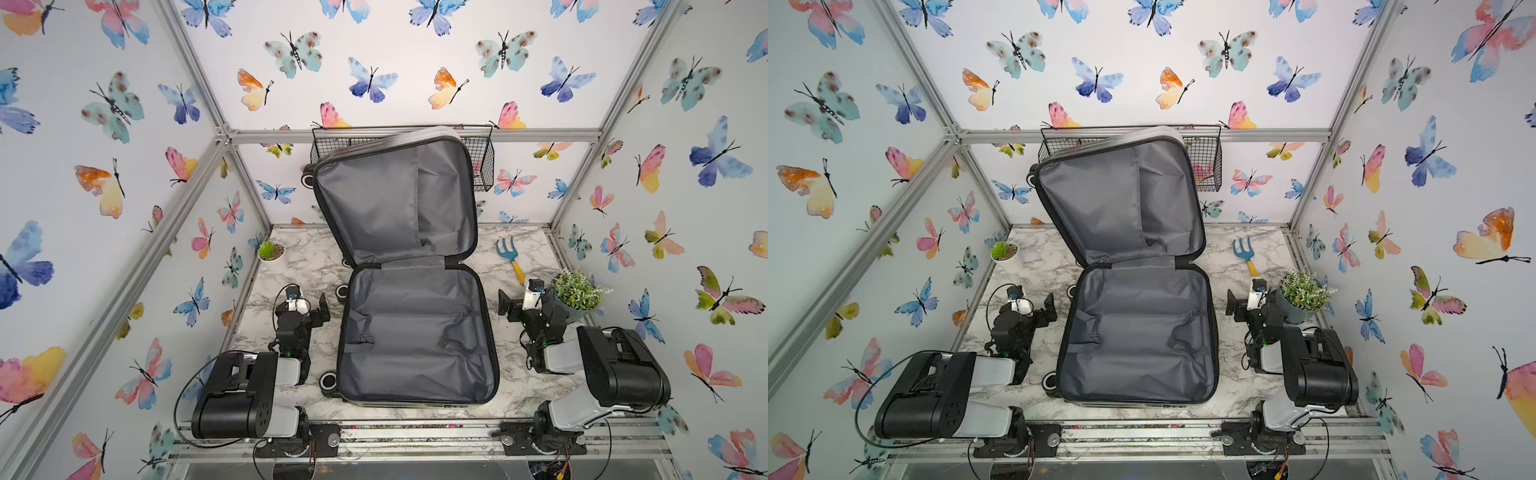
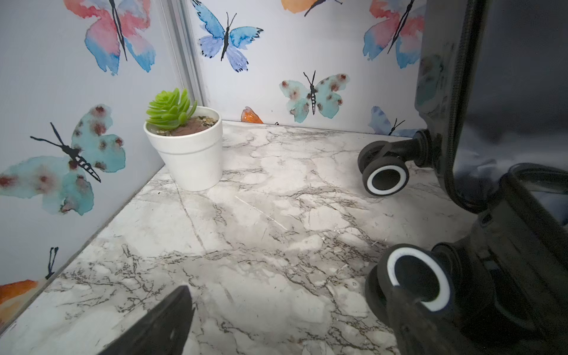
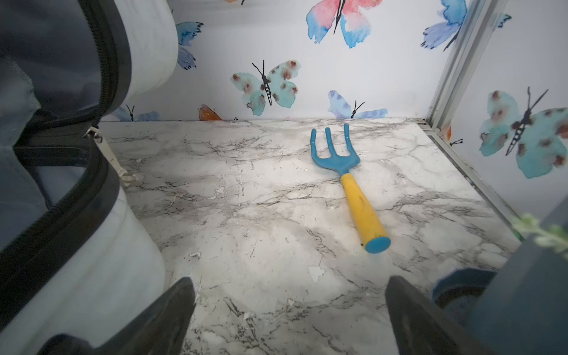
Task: Close the suitcase zippers
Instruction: Close the suitcase at the center of the board.
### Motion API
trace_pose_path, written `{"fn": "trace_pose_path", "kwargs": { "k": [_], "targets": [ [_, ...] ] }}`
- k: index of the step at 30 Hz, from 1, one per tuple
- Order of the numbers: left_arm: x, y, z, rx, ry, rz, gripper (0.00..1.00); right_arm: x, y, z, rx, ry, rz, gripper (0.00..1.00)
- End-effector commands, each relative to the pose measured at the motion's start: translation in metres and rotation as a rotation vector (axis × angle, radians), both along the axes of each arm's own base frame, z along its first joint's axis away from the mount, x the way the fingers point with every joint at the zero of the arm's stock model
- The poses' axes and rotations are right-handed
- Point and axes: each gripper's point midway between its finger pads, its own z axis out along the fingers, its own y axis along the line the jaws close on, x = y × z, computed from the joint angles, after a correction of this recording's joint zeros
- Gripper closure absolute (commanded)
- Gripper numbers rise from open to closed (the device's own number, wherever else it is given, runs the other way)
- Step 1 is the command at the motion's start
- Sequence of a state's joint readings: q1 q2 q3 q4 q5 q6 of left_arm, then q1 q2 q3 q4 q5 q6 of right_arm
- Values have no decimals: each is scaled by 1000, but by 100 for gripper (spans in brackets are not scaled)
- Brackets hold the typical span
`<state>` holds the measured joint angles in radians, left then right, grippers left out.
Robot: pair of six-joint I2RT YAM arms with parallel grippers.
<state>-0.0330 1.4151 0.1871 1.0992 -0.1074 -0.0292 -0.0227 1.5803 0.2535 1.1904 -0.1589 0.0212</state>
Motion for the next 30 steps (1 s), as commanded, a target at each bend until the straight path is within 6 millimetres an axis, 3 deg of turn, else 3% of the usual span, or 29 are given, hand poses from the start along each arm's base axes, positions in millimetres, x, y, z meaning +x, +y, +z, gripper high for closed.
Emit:
{"fn": "trace_pose_path", "kwargs": {
  "k": [1,19,23,30],
  "targets": [
    [5,-3,7,0,-22,-13,2,3,3,1,-6,-2,17,1],
    [2,0,13,-1,-49,3,2,2,0,5,0,-16,-5,1],
    [-4,6,31,-4,-90,37,2,4,-3,22,4,-26,-23,1],
    [-10,7,90,-84,-62,60,2,11,17,84,29,9,93,1]
  ]
}}
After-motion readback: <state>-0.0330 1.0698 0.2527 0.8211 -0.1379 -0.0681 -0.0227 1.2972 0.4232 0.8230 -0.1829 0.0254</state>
